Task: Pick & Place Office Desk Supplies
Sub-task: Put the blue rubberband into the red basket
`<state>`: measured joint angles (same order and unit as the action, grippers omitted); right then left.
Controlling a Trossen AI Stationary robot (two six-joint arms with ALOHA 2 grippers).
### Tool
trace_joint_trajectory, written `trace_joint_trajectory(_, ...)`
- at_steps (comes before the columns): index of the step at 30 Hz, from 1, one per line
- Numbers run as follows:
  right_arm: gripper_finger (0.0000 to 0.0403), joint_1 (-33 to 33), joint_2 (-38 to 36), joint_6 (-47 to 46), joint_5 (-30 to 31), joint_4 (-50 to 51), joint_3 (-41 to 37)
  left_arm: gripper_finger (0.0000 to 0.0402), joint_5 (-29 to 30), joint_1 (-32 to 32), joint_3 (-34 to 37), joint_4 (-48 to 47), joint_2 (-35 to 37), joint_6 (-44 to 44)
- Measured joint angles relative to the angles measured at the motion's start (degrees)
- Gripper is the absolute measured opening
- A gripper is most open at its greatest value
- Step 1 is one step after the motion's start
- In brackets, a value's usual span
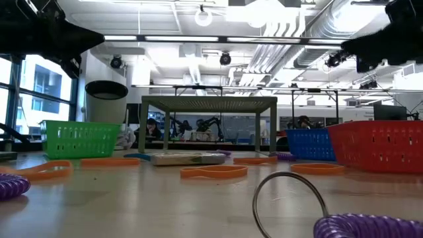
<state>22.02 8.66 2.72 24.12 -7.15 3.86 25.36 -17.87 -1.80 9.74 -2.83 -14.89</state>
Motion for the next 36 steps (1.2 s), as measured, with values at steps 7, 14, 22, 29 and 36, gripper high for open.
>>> trace_joint_trajectory(7,0.0003,1.44,10.80,-7.42,9.37,13.54,12.21,0.0000,0.34,0.04,0.02,0.50,0.00,3.70)
trace_joint_trajectory(14,0.0003,1.72,25.85,-32.67,5.69,40.69,27.59,0.0000,0.35,0.07,0.00,0.48,-0.02,1.29)
trace_joint_trajectory(22,0.0003,4.44,42.56,-50.57,-16.31,49.00,38.40,0.0000,0.36,0.07,0.02,-0.29,0.00,1.23)
trace_joint_trajectory(29,0.0003,14.34,56.14,-82.01,-27.82,60.40,47.95,0.0000,0.36,0.07,0.02,-2.01,-0.02,0.69)
trace_joint_trajectory(36,0.0003,23.22,62.11,-106.11,-38.65,78.09,51.25,0.0000,0.29,0.07,0.01,-2.19,-0.01,0.67)
